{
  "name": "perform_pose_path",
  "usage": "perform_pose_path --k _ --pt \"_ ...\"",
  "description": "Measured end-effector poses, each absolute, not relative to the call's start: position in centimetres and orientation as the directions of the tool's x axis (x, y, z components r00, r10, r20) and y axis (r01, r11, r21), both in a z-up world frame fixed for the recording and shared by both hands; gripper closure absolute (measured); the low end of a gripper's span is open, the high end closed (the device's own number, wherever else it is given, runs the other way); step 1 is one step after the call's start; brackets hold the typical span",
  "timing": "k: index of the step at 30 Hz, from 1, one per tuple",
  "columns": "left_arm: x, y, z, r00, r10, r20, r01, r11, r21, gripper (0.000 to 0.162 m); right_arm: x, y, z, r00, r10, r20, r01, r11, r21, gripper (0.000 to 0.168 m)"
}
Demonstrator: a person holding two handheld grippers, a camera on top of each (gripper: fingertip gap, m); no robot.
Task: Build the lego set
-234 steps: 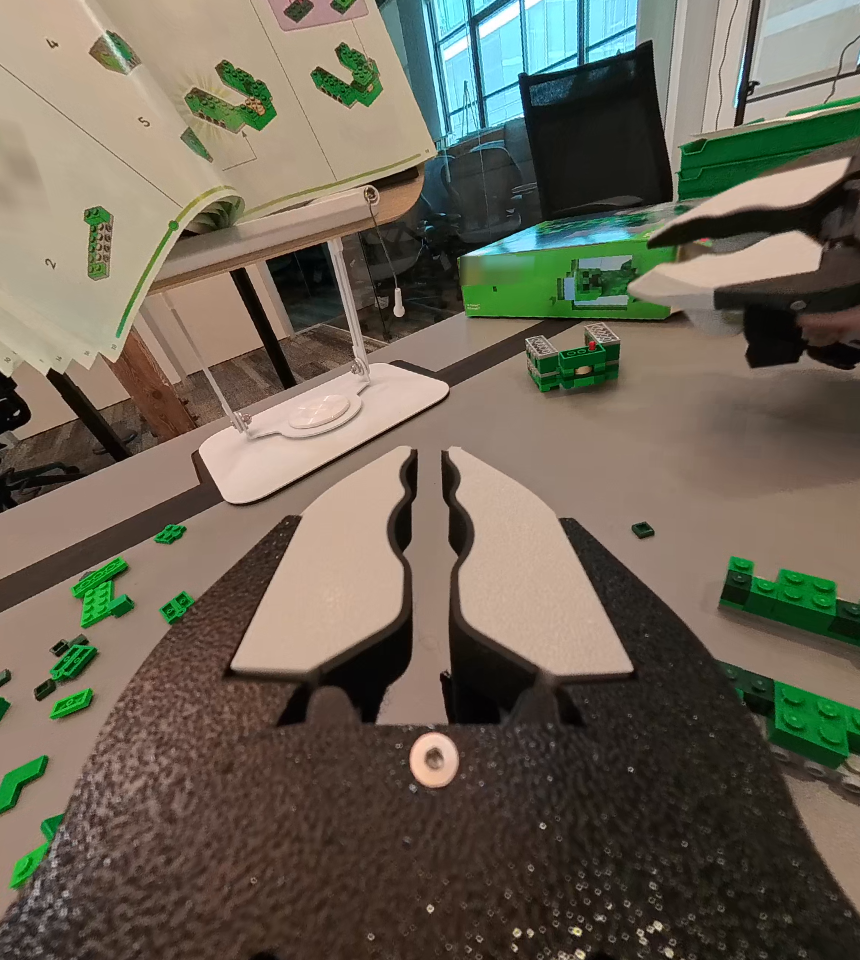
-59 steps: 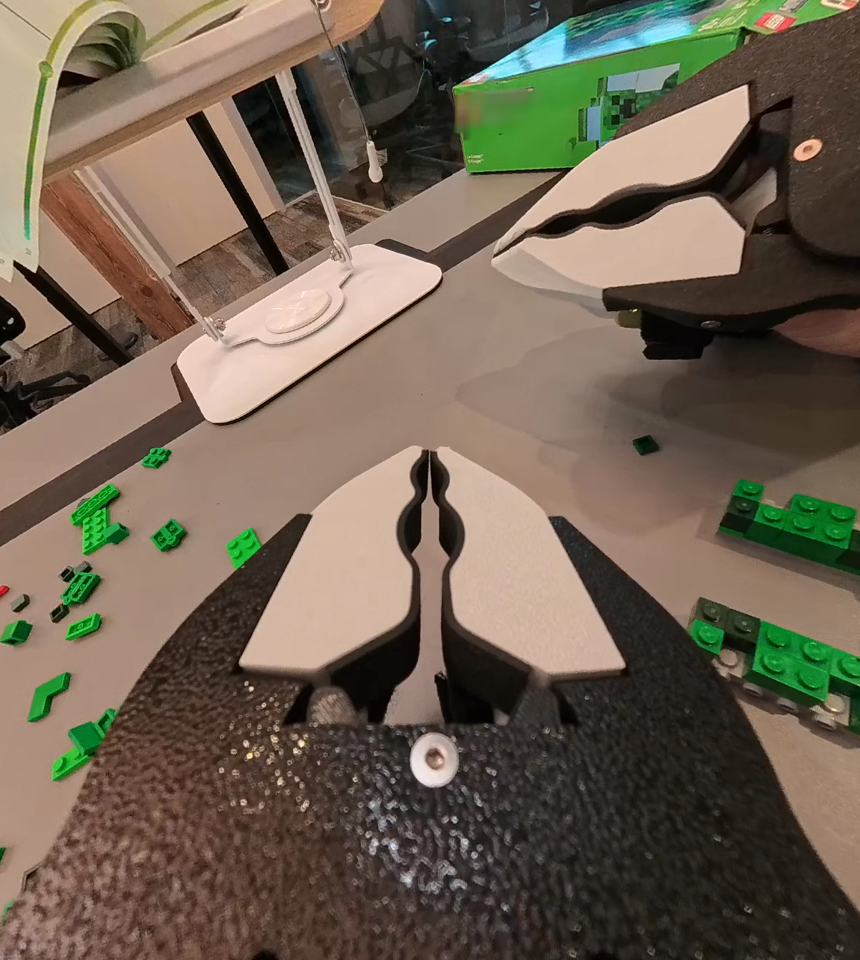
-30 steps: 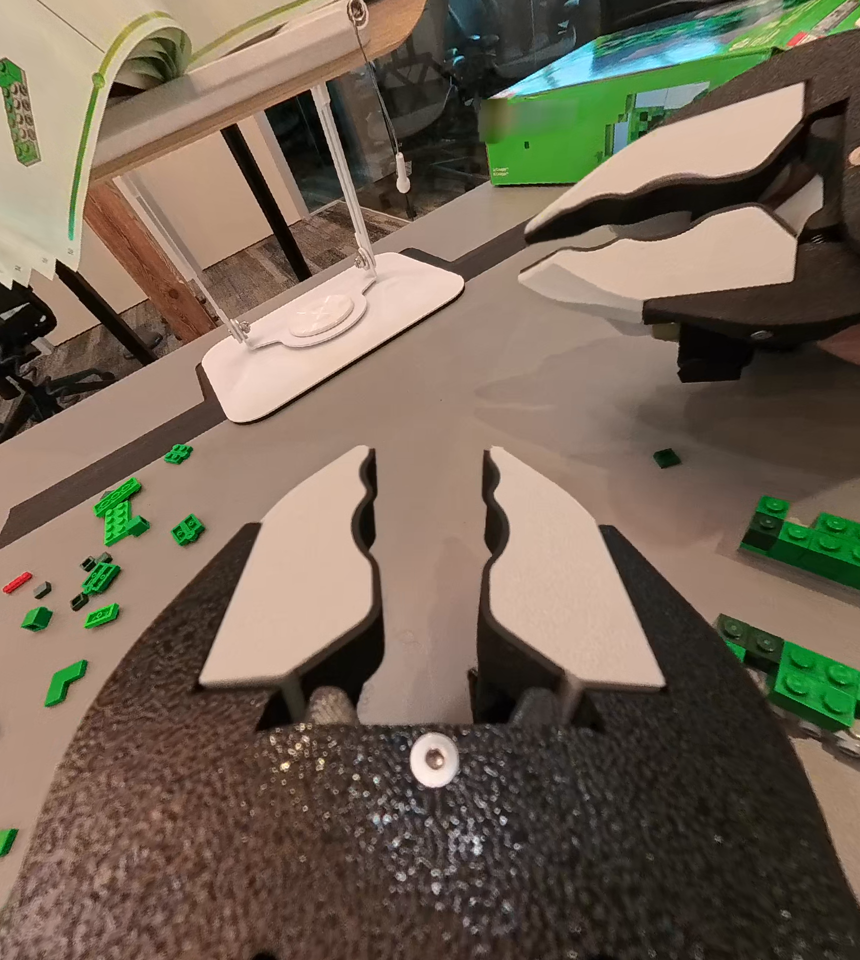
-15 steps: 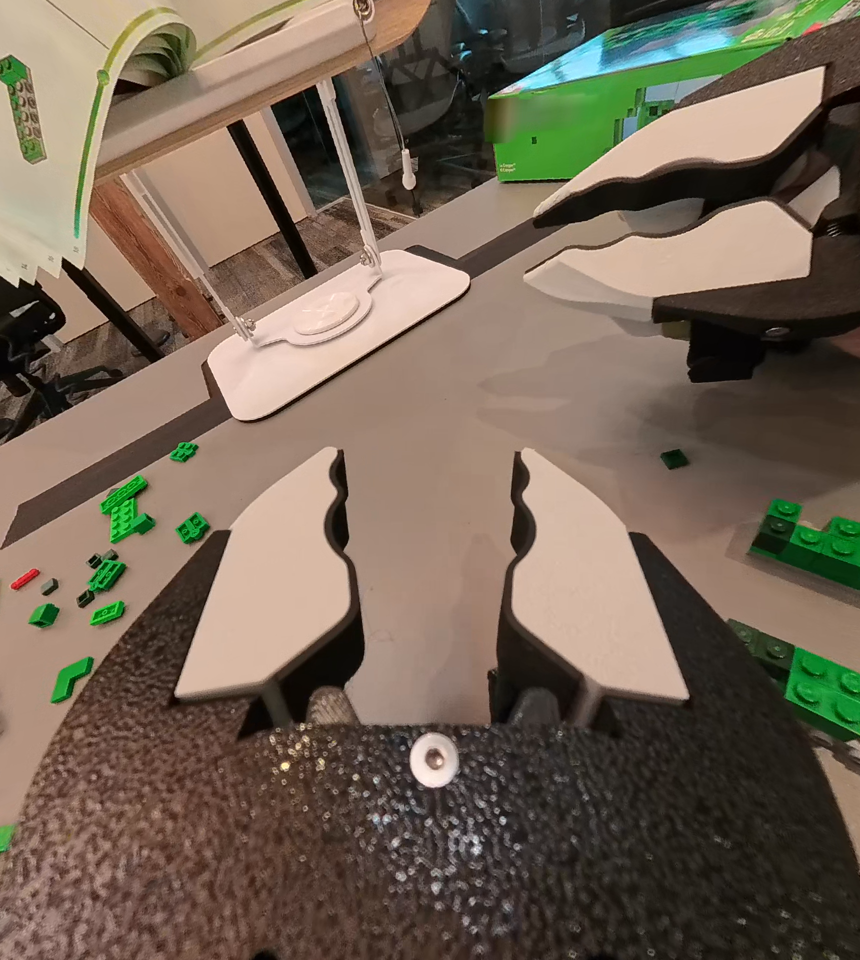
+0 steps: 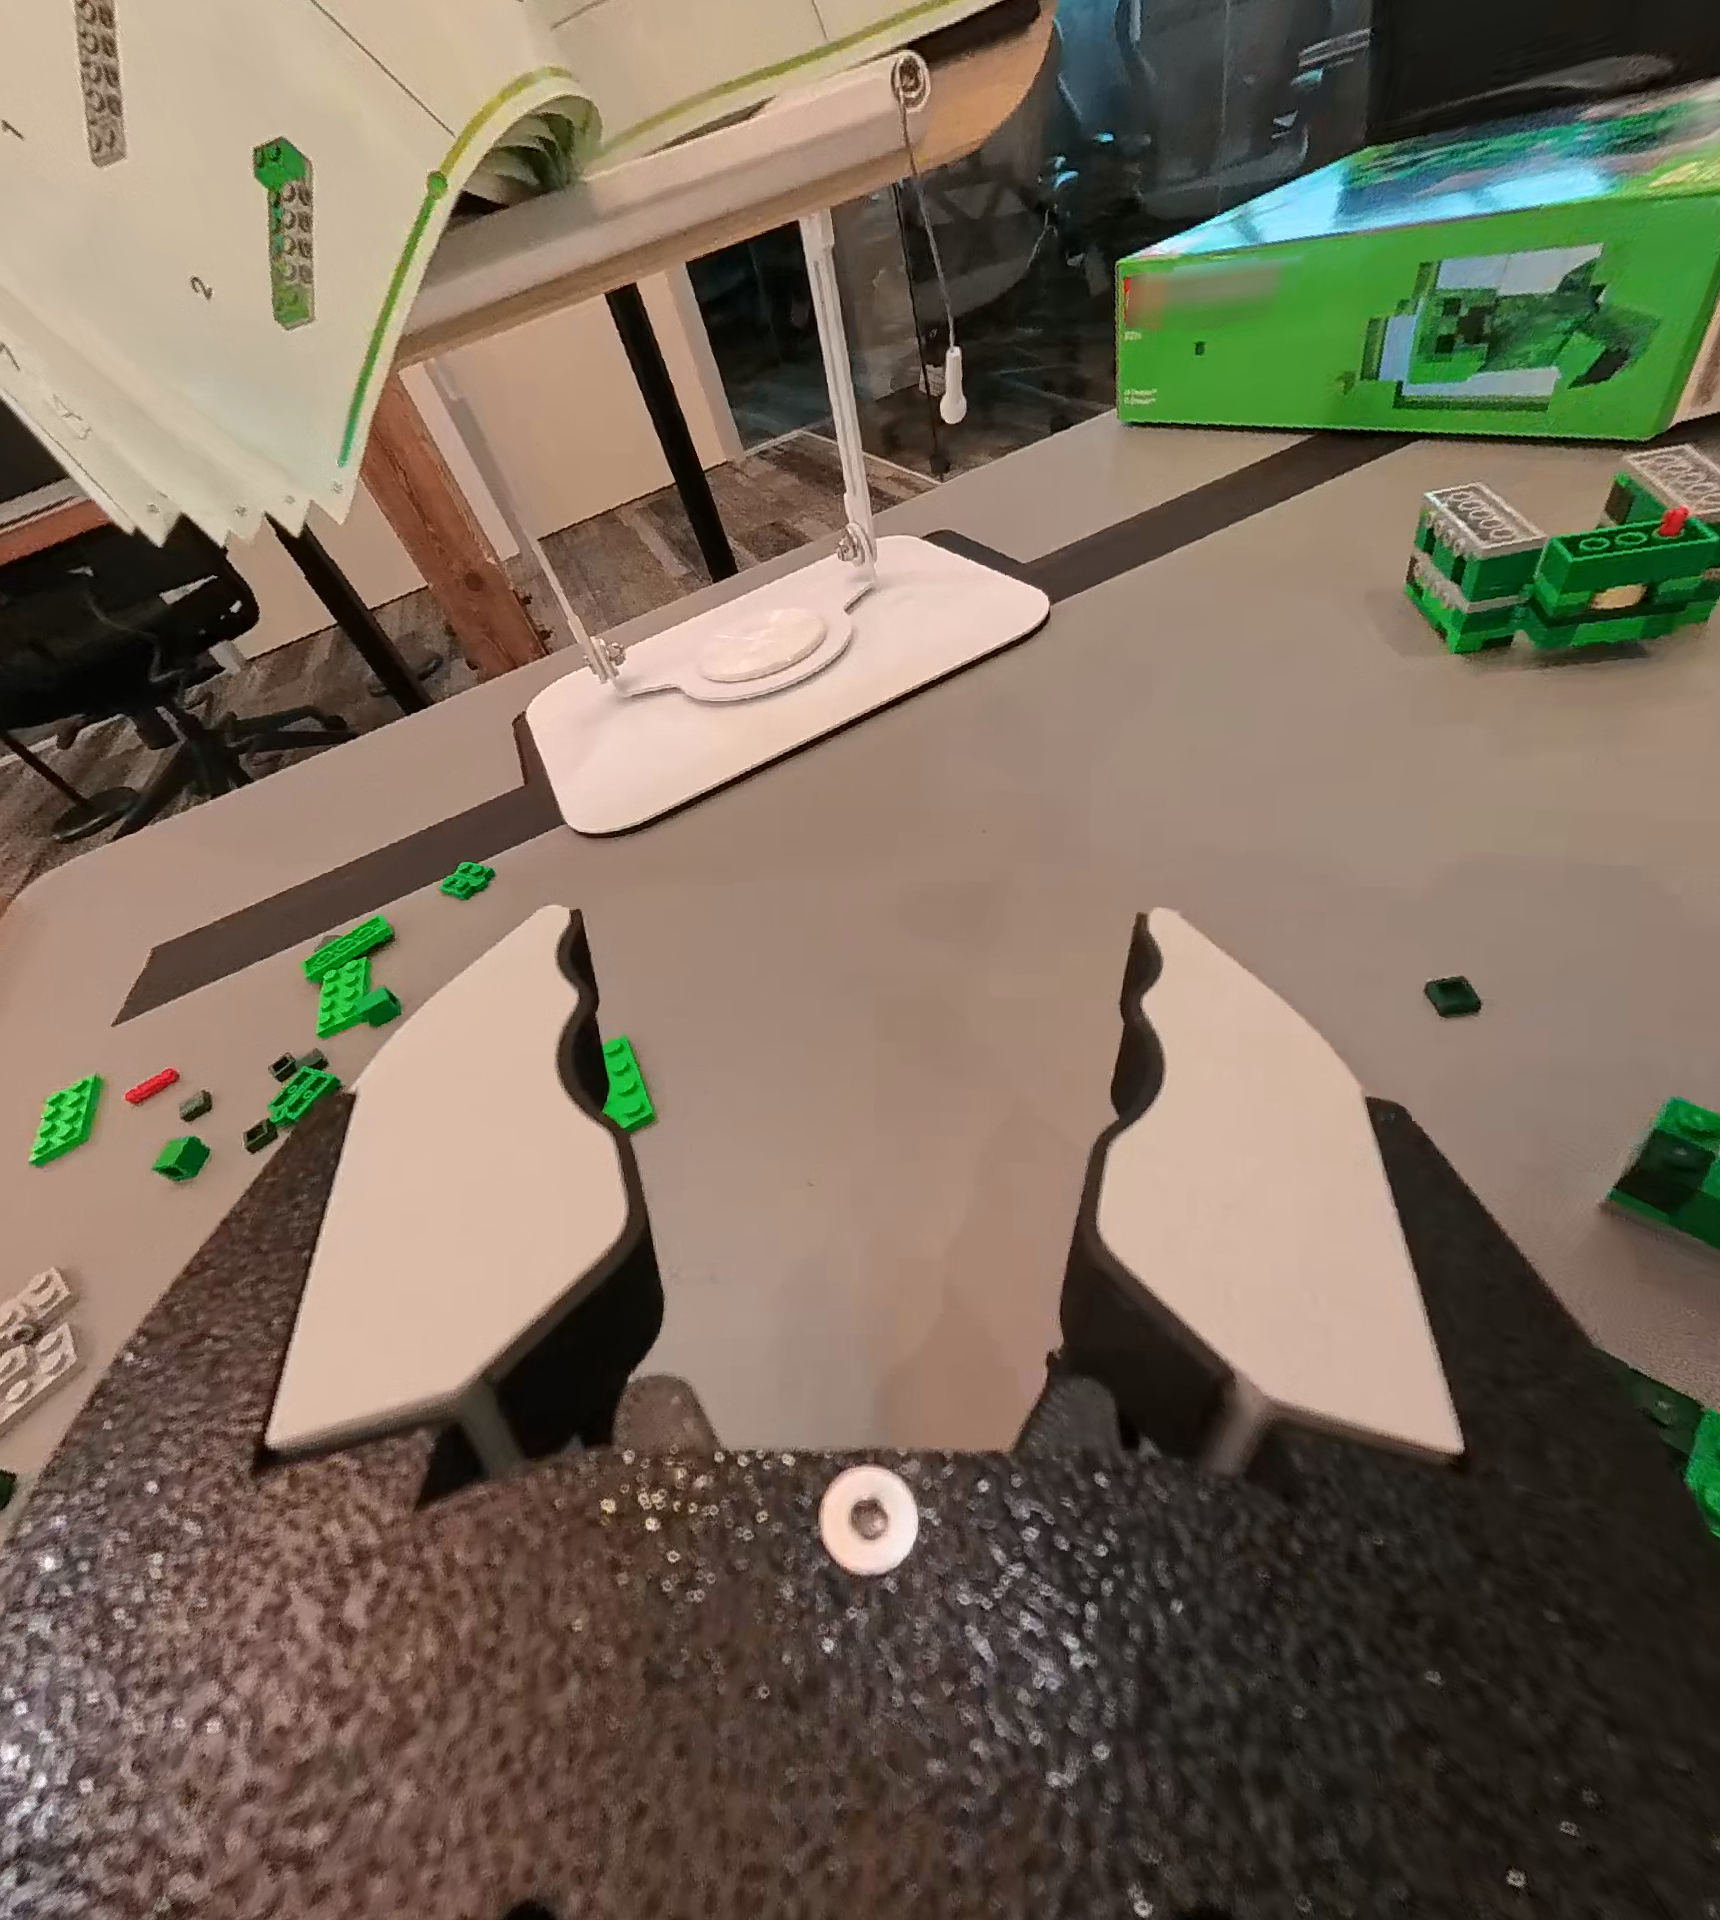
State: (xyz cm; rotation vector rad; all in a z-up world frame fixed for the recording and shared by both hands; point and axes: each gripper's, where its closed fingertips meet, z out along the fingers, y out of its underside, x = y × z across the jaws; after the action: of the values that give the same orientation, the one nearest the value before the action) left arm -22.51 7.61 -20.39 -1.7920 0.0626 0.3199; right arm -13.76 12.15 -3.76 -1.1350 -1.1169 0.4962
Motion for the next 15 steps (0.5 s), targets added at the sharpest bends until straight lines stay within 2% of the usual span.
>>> perform_pose_path --k 2,6,8,15 --pt "-22.6 7.6 -20.3 0.960 0.133 -0.246 -0.210 -0.243 -0.947 0.067 -13.1 12.2 -2.7 0.435 0.790 0.431 0.229 0.366 -0.902 0.138" --pt "-22.7 7.5 -20.3 0.960 0.140 -0.242 -0.204 -0.241 -0.949 0.070 -12.6 11.8 -4.0 0.404 0.854 0.328 0.281 0.225 -0.933 0.130" --pt "-22.7 7.6 -20.3 0.960 0.139 -0.244 -0.206 -0.243 -0.948 0.071 -12.6 11.5 -4.8 0.380 0.880 0.286 0.304 0.173 -0.937 0.133" --pt "-22.5 7.6 -20.3 0.961 0.128 -0.247 -0.212 -0.240 -0.947 0.073 -13.0 8.3 -5.6 0.254 0.898 0.360 0.412 0.237 -0.880 0.144"
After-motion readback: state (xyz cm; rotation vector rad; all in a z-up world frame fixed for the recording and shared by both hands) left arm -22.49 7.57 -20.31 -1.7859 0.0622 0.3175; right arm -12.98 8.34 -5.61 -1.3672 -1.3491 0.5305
